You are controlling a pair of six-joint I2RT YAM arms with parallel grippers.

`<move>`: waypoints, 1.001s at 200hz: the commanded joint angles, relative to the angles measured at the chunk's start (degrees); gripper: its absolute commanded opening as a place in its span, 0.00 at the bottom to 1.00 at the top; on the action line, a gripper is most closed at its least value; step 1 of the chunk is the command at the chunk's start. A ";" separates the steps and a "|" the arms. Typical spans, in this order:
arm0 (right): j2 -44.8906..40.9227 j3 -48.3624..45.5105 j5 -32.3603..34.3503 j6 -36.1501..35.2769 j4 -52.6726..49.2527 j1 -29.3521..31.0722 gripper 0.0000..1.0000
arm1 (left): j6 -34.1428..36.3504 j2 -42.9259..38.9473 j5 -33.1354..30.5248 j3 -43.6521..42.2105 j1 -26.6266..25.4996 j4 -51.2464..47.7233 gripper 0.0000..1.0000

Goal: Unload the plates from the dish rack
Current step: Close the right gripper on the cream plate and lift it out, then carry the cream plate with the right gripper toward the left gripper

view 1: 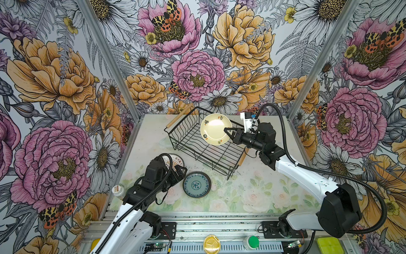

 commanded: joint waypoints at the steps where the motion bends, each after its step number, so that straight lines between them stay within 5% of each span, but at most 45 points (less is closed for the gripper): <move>1: -3.47 -0.07 -1.87 9.27 -0.95 0.66 0.00 | 1.08 -2.86 -0.41 1.76 -0.52 3.39 0.99; 62: -3.70 -3.39 0.40 20.36 -3.07 5.86 0.00 | 1.40 -5.57 1.22 2.46 -3.54 8.01 0.99; 200: 0.09 -3.40 3.01 23.54 -2.76 13.74 0.00 | 2.83 -4.07 5.42 0.87 -5.96 21.20 0.91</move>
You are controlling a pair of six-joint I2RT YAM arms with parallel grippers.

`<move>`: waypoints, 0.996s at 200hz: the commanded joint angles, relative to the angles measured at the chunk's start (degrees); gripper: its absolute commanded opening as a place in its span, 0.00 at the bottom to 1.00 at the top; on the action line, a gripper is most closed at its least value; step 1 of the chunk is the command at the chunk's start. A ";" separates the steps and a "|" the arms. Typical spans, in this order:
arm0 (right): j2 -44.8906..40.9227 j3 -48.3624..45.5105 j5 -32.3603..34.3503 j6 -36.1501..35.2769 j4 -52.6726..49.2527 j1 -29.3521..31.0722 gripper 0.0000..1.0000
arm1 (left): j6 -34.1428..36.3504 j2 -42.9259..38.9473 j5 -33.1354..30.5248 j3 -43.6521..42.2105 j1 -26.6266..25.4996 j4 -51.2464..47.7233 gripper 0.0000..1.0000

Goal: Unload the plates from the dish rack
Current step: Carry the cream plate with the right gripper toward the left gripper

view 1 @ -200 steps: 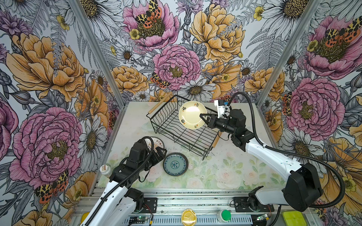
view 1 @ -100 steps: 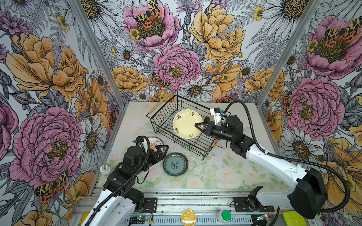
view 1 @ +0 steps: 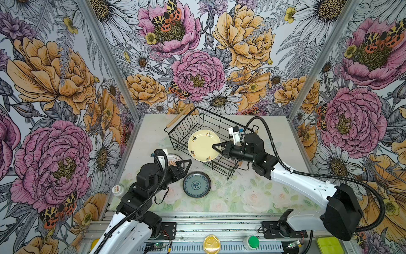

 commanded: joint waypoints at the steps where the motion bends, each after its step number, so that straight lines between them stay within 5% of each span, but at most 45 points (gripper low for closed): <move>1: 0.17 0.40 0.98 0.65 1.60 1.13 0.00 | 1.91 1.08 1.97 0.04 -0.48 5.12 0.91; 45: 0.22 0.33 0.30 1.54 2.03 2.65 0.00 | 3.00 4.19 1.95 0.52 -0.61 8.11 0.83; 82: -0.16 0.40 -0.20 1.74 1.78 3.10 0.00 | 3.36 4.61 0.00 0.71 -0.58 9.59 0.65; 199: 0.87 1.46 0.66 -1.29 -0.73 5.45 0.00 | 1.65 8.70 0.73 1.83 -0.52 10.84 0.32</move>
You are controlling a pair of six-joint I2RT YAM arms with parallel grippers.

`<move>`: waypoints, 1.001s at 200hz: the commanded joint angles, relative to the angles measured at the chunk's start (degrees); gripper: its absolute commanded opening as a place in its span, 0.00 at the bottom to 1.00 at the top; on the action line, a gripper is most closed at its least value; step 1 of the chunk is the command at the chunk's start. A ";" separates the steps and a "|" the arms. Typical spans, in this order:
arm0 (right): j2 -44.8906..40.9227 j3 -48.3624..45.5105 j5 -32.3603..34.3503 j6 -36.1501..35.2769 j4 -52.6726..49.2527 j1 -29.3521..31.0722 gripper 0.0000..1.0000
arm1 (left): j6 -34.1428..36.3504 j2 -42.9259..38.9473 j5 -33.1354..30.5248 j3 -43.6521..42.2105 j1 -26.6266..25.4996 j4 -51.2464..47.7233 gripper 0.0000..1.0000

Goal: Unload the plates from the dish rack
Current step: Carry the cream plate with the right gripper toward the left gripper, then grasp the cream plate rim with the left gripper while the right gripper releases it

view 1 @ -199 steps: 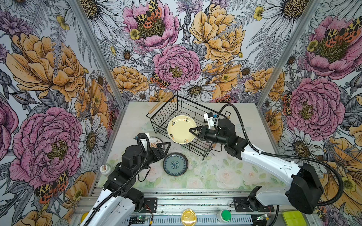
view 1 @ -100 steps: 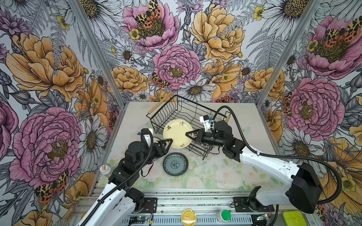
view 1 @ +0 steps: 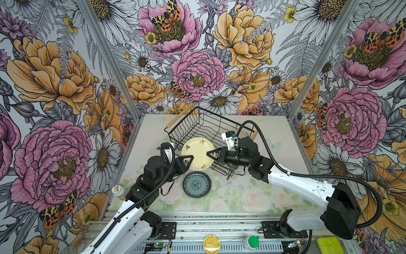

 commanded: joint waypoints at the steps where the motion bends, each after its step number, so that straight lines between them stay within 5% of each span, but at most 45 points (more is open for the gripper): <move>1: 0.33 1.51 0.43 -1.40 0.87 0.45 0.00 | -0.24 -0.21 0.03 1.73 -0.33 1.48 0.32; 30: 0.91 2.12 0.49 -1.79 0.35 0.69 0.05 | -0.98 0.59 1.48 1.49 -0.25 2.24 0.27; 128: 2.38 6.52 0.17 -4.99 -2.84 0.86 0.51 | -2.45 3.77 4.26 3.60 -0.04 -0.38 0.11; 200: 4.84 16.65 -2.03 -25.95 -23.23 -3.83 0.70 | -1.32 3.31 8.05 9.72 5.65 -11.74 0.08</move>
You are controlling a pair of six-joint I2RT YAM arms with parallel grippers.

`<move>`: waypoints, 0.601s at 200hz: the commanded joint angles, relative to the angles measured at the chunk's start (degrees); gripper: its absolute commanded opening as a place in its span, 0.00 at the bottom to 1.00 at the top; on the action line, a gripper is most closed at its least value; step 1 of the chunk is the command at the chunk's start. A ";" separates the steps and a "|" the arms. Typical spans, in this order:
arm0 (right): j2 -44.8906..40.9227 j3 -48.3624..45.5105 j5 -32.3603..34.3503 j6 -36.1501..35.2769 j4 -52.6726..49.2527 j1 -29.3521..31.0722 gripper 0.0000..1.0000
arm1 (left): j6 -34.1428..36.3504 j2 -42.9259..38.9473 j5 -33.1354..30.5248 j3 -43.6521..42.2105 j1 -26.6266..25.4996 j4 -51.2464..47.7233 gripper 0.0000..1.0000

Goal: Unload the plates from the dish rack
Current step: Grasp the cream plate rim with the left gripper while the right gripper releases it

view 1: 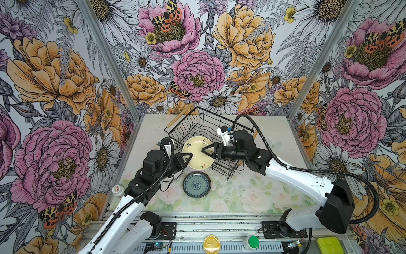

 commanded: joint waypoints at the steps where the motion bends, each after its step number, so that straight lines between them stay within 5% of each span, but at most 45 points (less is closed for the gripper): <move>1: 0.76 3.94 -1.35 -11.50 -8.04 -2.41 0.70 | 1.53 -0.57 3.36 2.93 2.37 -6.07 0.08; 48: -1.53 8.44 7.72 -30.90 -17.27 -6.13 0.72 | 2.73 -0.10 4.46 7.37 5.44 -16.83 0.07; 81: -2.53 13.28 24.08 -44.64 -24.10 -6.14 0.76 | 2.50 1.57 4.59 10.14 5.67 -24.91 0.07; 120: -4.01 14.59 40.61 -50.41 -24.54 -6.14 0.77 | 3.57 2.20 0.25 13.35 5.66 -34.86 0.05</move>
